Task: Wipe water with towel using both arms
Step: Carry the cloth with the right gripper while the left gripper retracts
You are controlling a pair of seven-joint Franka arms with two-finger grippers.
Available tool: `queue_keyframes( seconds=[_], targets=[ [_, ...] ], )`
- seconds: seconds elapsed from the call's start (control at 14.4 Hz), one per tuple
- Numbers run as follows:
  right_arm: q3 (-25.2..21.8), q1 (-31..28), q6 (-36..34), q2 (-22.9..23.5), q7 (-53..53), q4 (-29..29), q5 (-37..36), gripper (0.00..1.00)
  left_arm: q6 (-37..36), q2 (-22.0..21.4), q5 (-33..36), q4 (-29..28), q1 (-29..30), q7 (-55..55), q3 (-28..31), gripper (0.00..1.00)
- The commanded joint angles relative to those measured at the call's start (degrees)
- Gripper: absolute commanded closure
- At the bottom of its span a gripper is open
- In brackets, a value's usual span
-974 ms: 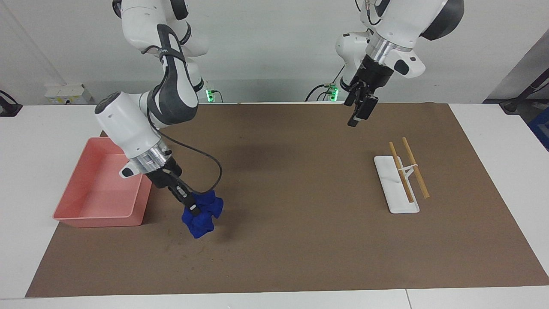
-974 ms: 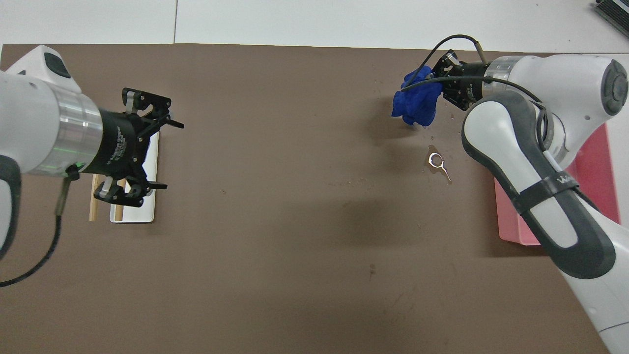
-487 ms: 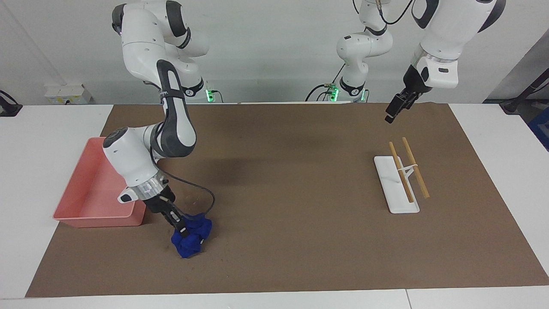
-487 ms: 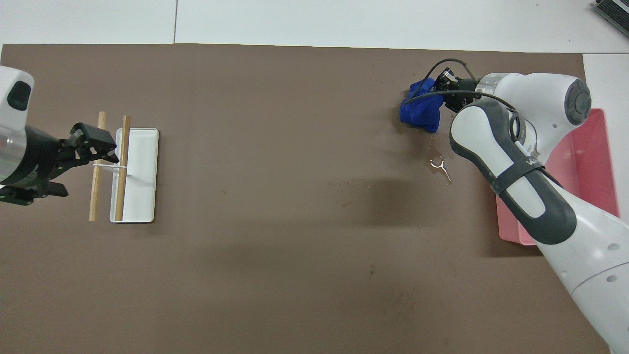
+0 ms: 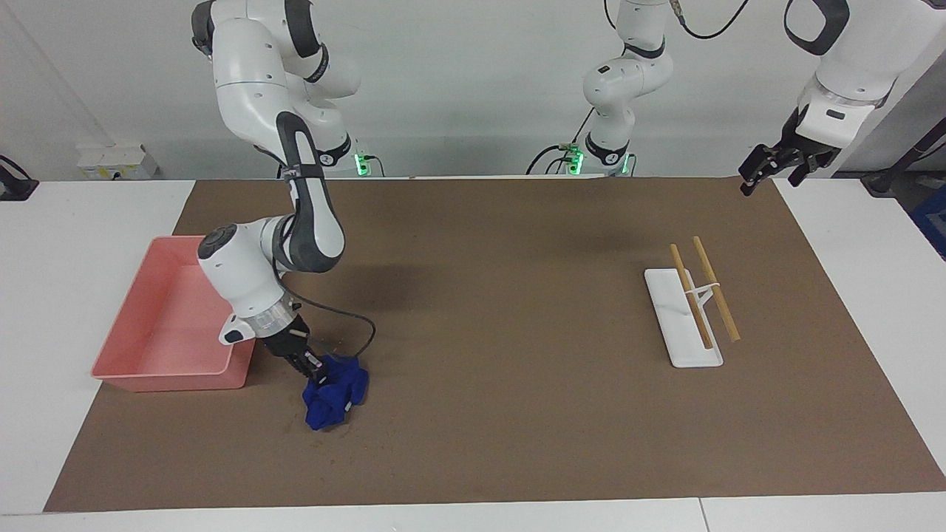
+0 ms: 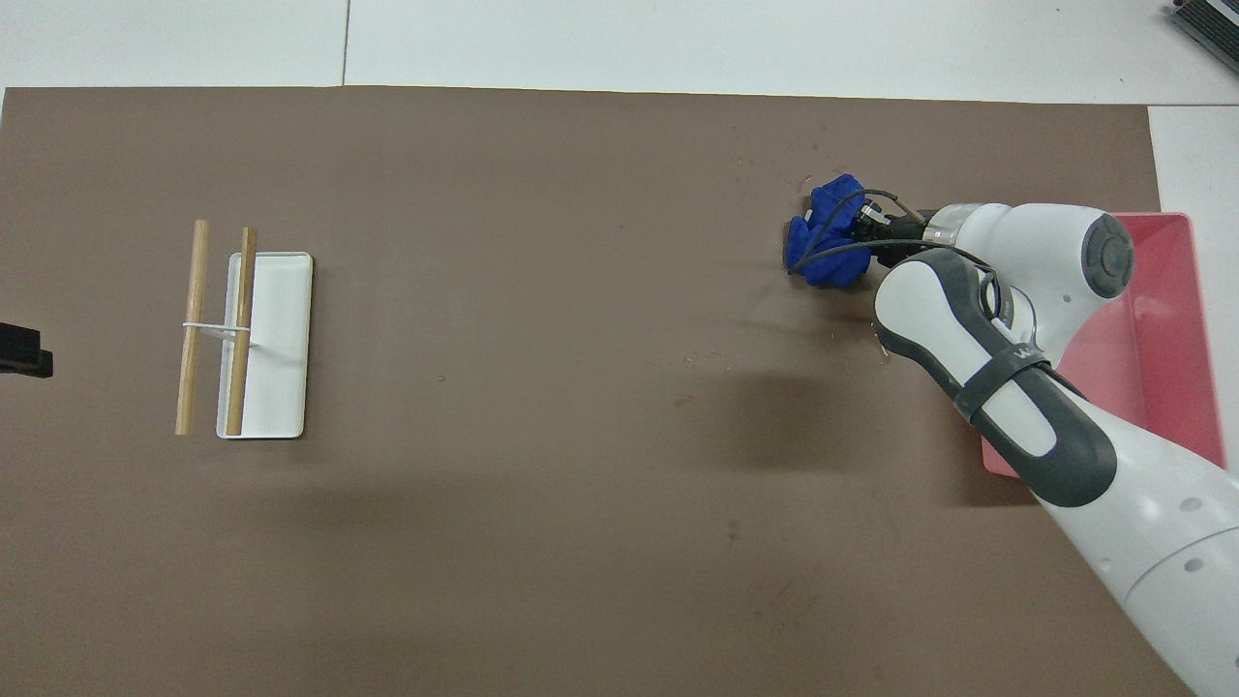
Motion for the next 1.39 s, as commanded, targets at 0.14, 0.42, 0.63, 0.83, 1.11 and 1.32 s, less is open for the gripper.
queue_keyframes(
  seconds=[0.14, 0.42, 0.63, 0.83, 1.11, 1.32],
  targets=[
    [0.31, -1.08, 0.02, -5.33, -3.2, -15.4, -0.61, 1.0, 5.0, 1.45, 3.46, -2.04, -1.67, 1.83, -1.29, 0.0],
    [0.22, -2.04, -0.68, -10.42, -6.72, -24.28, -0.61, 1.0, 2.73, 1.64, 3.82, -2.91, -11.12, -1.75, 6.22, 0.0],
    [0.22, -3.54, -5.5, -14.02, -6.89, -27.9, -0.7, 1.0, 3.24, 1.29, 3.21, -3.18, -20.67, -7.39, 15.4, 0.0],
    [0.13, -6.25, -11.92, -17.02, -6.89, -29.65, -1.05, 1.0, 4.29, 0.94, 3.03, -4.49, -20.93, -8.98, 15.58, 0.0],
    [0.13, -6.53, -13.16, -21.58, -6.72, -34.57, -1.49, 1.0, 8.96, 4.69, 1.37, -3.73, -22.24, -8.63, 15.4, 0.0],
    [-0.13, -6.71, -17.81, -24.92, -6.28, -33.54, -2.1, 1.0, 5.72, 7.62, 0.3, 0.25, -23.57, -9.06, 15.75, 0.0]
  ],
)
